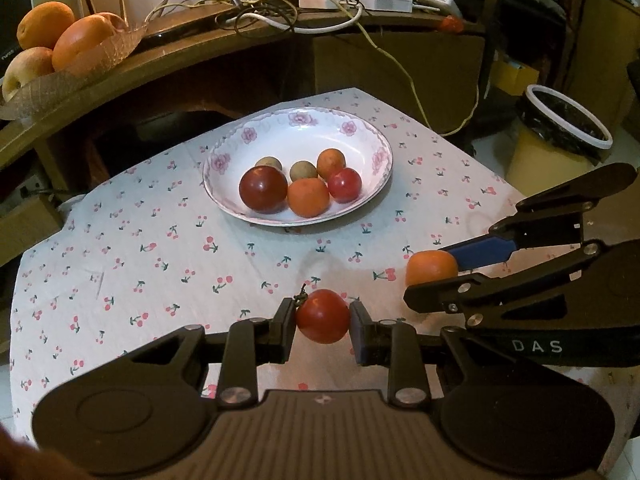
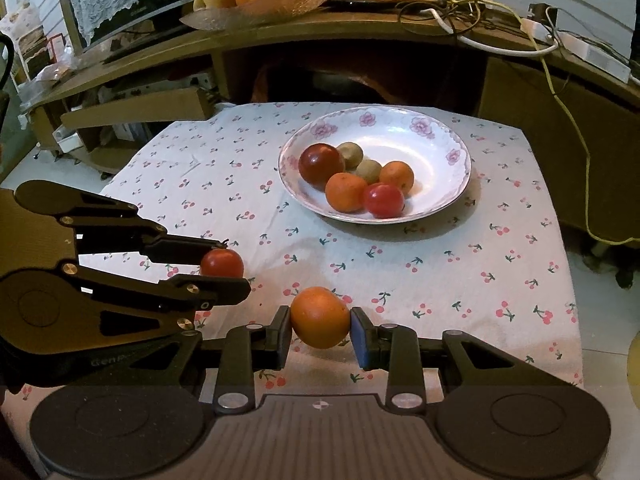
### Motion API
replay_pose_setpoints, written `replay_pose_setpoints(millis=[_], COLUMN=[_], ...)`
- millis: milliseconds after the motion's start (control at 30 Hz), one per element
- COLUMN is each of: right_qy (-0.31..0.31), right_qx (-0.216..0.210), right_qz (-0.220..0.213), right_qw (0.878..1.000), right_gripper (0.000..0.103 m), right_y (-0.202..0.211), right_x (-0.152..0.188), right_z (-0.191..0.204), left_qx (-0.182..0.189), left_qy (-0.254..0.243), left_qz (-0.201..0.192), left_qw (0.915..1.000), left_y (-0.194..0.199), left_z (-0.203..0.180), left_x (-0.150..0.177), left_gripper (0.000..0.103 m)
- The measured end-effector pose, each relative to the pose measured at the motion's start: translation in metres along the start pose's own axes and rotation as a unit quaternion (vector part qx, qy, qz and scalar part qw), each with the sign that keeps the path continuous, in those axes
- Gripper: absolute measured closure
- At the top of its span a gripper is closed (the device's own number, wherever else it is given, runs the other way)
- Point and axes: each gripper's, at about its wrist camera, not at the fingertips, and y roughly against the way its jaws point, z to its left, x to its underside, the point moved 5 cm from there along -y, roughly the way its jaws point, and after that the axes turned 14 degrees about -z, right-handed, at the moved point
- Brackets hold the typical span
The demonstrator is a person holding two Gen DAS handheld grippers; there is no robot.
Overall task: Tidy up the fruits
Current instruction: 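Carry the orange and tomato over the white plate with both grippers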
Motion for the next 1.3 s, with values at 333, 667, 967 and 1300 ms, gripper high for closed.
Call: replay_pose_setpoints(millis=[333, 667, 967, 1300], right_qy=[-0.006, -0.003, -0.013, -0.026], right_qx=[0.007, 0.017, 0.03, 0.037], right_qz=[-0.009, -0.026, -0.044, -0.055], right_qw=[1.0, 1.0, 0.999, 0.997], right_gripper=[0.069, 0.069, 0.069, 0.069], right_y=[0.001, 0.006, 0.006, 0.001], right_x=[-0.006, -0.015, -0.027, -0.038], right_z=[-0.005, -0.007, -0.015, -0.02], left_qx=[-0.005, -0.02, -0.031, -0.049], left_qy=[-0.005, -0.011, -0.01, -0.008], left_qz=[-0.01, -0.026, -0.04, -0.051], left_qw=[0.9999, 0.9994, 0.9986, 0.9975], left_y=[-0.001, 0.001, -0.002, -0.006], left_z=[-0.001, -0.001, 0.001, 0.007], left_x=[-0.009, -0.022, -0.036, -0.049], left_gripper=[0.069, 0.069, 0.07, 0.07])
